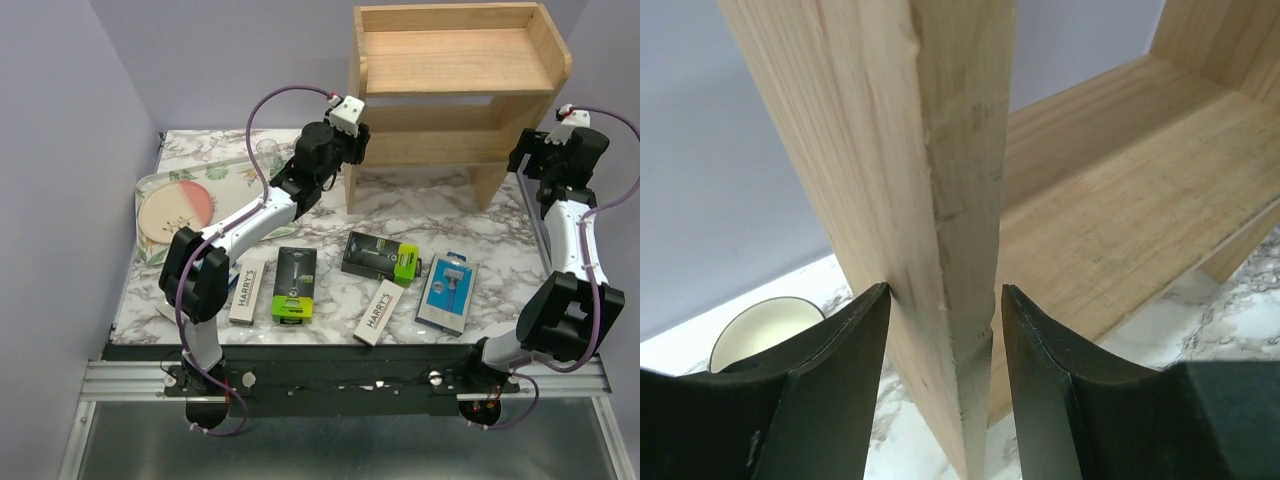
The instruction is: Place and organize the shaving razors onto the shelf
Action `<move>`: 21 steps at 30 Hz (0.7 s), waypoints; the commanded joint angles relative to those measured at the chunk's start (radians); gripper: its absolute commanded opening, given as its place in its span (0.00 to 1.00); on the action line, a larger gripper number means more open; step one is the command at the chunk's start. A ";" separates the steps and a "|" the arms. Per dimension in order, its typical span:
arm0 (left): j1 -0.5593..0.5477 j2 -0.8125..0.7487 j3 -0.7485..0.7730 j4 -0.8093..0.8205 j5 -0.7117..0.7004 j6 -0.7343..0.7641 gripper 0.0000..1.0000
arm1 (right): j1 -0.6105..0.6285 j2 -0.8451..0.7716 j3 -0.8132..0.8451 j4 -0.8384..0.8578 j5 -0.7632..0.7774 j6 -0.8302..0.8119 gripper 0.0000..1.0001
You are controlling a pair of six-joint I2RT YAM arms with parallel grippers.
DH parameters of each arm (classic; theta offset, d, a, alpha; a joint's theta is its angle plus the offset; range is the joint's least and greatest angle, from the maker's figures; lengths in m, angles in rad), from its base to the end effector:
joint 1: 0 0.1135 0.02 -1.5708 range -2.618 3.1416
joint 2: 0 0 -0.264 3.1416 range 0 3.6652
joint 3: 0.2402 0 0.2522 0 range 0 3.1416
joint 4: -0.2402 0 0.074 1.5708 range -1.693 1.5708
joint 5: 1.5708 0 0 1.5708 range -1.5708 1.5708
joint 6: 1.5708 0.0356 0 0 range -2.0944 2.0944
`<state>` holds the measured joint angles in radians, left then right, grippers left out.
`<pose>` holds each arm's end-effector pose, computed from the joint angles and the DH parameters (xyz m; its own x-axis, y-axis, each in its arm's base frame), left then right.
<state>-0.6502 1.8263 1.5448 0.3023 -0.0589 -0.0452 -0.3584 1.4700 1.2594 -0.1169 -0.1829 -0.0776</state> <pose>0.3580 -0.2697 0.3608 -0.0086 -0.0501 -0.9987 0.5576 0.8288 -0.0464 0.3288 -0.1163 0.3486 -0.3146 0.0364 -0.9485 0.1598 0.9870 -0.0151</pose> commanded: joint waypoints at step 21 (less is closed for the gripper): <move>0.132 0.131 0.149 -0.037 -0.039 0.094 0.56 | -0.011 -0.131 -0.097 0.002 -0.300 0.070 0.41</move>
<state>-0.5831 1.9358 1.6512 0.2386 -0.0441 0.0193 -0.3664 1.3842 1.1946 -0.0921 -0.4389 -0.0479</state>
